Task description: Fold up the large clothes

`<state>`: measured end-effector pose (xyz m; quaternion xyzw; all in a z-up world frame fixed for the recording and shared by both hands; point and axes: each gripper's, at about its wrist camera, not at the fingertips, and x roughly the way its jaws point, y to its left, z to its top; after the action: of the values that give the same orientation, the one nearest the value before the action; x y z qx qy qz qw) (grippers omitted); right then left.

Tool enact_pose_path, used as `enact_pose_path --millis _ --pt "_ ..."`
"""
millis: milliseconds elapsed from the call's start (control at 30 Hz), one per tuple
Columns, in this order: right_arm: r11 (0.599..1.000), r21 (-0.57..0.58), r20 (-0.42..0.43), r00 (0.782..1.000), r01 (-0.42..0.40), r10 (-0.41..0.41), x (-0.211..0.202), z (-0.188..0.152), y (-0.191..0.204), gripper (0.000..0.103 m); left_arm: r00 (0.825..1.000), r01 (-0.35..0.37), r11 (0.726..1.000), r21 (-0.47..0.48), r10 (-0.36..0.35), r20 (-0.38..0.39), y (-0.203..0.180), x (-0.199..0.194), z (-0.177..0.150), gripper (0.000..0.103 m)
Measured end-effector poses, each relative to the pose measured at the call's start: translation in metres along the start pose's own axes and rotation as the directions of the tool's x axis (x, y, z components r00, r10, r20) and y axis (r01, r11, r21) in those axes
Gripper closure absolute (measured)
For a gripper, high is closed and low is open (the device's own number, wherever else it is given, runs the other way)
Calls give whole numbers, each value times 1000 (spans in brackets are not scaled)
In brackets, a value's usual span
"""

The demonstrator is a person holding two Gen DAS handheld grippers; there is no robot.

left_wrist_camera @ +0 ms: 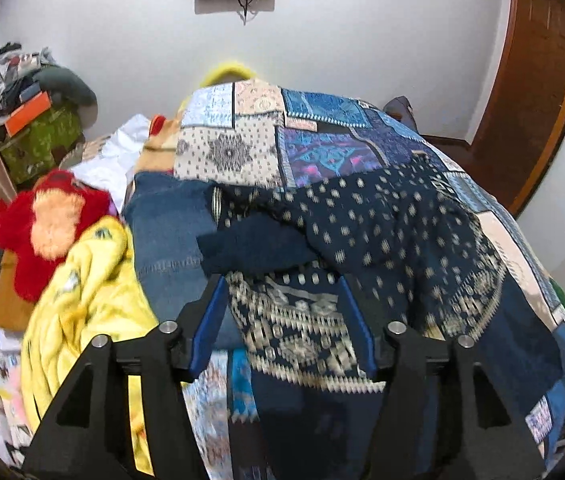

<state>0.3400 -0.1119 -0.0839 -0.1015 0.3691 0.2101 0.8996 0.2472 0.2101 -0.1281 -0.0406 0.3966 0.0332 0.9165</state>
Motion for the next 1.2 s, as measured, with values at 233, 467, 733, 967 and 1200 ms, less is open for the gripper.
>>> enact_pose_path --millis 233,467,733,967,1200 --pt "999 30 -94 995 -38 41 -5 -70 5 16 992 0 999 -45 -6 -126 14 1 -68 24" --pt "989 125 -210 973 -73 98 1 -131 -7 16 957 77 978 -193 -126 -259 28 23 -142 24" --pt "948 286 -266 939 -139 218 16 -170 -19 16 901 158 943 -292 -258 -347 17 42 -194 24" --pt "944 275 -235 940 -182 249 18 -181 -9 40 868 222 892 -394 -365 -337 13 51 -211 36" --pt "926 299 -190 937 -230 294 19 -172 -8 83 886 245 898 -365 -360 -292 -2 41 -197 88"
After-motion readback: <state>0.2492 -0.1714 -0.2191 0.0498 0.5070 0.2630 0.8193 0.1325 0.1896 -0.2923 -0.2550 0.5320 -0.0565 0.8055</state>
